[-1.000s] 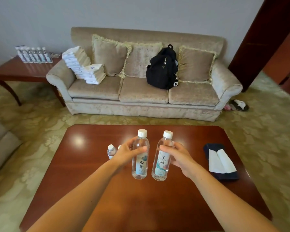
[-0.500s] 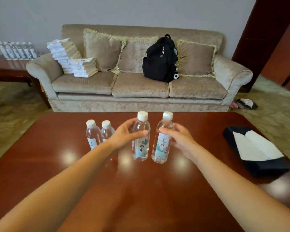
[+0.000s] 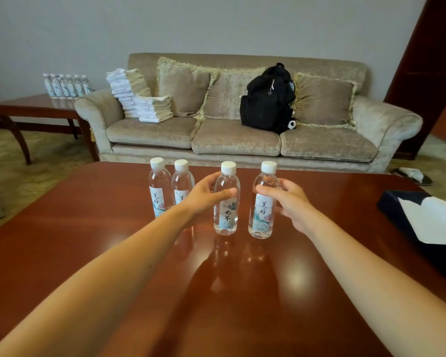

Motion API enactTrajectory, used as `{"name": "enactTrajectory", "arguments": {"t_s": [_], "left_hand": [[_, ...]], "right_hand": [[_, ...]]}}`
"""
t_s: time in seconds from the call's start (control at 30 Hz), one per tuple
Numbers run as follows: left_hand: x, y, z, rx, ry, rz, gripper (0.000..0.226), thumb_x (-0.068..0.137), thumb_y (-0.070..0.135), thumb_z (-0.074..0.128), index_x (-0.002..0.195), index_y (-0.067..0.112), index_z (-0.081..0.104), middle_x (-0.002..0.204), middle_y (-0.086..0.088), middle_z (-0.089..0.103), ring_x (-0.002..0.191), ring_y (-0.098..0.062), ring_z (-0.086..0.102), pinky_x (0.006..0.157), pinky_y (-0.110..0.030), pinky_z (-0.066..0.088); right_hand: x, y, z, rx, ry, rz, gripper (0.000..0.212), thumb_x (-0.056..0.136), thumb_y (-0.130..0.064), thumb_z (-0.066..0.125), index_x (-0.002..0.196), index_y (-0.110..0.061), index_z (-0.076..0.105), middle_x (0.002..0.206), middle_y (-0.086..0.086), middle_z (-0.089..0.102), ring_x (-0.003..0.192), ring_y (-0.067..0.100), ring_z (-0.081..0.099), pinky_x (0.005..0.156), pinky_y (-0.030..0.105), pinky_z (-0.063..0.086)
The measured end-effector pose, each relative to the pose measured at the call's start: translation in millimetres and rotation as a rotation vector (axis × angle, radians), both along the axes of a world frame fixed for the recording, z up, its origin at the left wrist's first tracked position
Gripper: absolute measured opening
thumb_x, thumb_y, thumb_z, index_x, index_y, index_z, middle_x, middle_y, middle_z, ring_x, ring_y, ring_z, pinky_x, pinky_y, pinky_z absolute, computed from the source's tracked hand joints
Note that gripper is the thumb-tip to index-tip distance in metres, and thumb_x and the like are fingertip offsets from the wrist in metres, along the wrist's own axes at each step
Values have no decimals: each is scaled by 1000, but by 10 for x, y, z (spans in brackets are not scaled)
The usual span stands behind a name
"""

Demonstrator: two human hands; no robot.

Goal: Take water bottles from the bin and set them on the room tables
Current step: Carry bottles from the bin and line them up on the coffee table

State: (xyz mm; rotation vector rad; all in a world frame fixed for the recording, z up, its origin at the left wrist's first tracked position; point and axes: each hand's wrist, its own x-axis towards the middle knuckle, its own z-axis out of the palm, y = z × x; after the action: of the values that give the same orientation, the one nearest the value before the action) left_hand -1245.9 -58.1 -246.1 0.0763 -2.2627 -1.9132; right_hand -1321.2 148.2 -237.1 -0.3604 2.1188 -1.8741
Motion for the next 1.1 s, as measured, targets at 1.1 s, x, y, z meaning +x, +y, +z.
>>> {"name": "enactTrajectory", "arguments": {"t_s": [1.1], "left_hand": [[-85,2,-292,-100,-47,20,68,96,30,61,152,22,24,132,4,57,108,-2,60,95,-25,49]], "right_hand": [[-71,-274,-325,-35,24,-16,36,80,-26,82,113,-29,69,109,-6,74,106,15,68,82,31,49]]}}
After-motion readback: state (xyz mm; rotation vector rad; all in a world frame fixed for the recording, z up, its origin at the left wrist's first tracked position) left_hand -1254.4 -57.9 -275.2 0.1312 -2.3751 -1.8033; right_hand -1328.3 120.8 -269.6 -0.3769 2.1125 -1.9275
